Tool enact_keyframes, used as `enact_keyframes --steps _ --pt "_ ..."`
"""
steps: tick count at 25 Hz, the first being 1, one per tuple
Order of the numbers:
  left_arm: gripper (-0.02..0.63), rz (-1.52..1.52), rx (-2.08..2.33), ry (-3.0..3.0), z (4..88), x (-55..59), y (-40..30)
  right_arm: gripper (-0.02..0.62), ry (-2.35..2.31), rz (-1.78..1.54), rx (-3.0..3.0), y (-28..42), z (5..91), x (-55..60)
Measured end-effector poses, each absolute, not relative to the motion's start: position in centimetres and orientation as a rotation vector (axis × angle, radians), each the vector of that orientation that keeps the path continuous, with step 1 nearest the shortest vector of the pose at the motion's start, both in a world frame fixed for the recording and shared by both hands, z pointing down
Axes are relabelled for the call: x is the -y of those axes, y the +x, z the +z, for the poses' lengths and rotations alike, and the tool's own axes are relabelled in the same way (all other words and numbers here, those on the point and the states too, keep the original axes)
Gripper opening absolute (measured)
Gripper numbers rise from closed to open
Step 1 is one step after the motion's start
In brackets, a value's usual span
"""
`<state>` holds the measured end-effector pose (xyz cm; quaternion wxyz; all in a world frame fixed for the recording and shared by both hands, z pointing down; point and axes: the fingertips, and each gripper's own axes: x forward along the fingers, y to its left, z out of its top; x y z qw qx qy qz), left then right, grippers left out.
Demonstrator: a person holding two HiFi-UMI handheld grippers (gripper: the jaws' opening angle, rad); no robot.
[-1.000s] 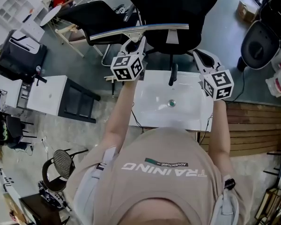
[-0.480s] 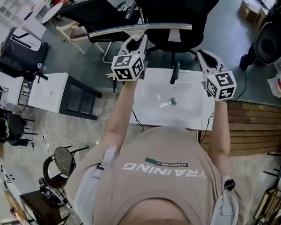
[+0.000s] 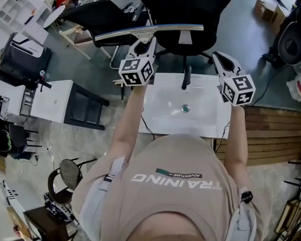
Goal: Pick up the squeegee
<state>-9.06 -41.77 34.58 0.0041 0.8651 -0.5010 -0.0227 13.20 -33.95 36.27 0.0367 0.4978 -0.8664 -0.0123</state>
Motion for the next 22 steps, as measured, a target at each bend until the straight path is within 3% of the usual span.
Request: enact_keyframes --steps 22 --pt "0.098 -0.083 1.519 2.747 34.1 42.9 -7.7 0.037 1.57 -0.09 2.665 14.0 33.9 34.9"
